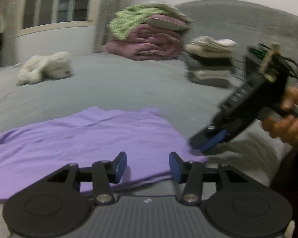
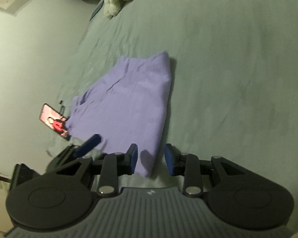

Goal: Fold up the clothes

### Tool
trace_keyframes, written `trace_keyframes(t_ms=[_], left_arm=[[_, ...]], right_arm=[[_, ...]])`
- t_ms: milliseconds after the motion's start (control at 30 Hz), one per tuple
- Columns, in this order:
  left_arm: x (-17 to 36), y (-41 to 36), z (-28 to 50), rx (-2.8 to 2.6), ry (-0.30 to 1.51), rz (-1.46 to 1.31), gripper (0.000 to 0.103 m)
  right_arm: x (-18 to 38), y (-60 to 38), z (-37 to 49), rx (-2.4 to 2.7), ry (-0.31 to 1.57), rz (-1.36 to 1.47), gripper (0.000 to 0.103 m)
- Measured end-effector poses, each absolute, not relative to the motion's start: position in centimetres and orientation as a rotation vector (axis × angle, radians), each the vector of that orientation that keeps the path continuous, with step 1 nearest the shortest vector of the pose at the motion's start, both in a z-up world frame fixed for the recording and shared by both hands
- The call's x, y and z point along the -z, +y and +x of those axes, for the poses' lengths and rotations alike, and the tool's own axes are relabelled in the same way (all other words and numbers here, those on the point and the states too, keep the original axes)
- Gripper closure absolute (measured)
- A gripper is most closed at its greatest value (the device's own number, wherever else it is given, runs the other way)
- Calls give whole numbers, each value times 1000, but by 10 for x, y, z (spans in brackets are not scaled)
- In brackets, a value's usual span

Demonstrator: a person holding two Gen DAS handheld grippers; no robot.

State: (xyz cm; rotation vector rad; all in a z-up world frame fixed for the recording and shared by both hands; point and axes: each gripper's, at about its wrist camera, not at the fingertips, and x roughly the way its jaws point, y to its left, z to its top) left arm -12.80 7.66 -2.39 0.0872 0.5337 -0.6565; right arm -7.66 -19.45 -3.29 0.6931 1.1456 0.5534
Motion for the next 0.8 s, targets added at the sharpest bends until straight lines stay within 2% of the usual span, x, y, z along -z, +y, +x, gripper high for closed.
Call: trace_keyframes(t_ms=[67,100,133,400,467,533,633,700,800], left_arm=[[25,68,-131,712,533,104,51],[26,63,-133,736,532,115,51],[27,59,-135,757,530,128,51],[27,21,-149,749,460,307,53],[27,15,-147,722,460,325,59],[28,9,-144,690,463,334,76],[31,5,-138,642,488,331,93],[33,6,-137,626,505,332,96],[34,6,-145,609,498,356,95]], right_arm=[[38,-194,-76,-574,1166,734,74],[40,-193,-76,-581,1177,752,88],[40,-192,-76,-583,1183,761,94],[23,-195,-69,-648,1165,837,96],[19,-195,-68,-664,1157,831,96],[18,-194,-66,-668,1159,822,96],[23,-193,-62,-653,1165,813,95],[26,-193,-59,-637,1166,811,88],[28,-198,-54,-593,1141,785,85]])
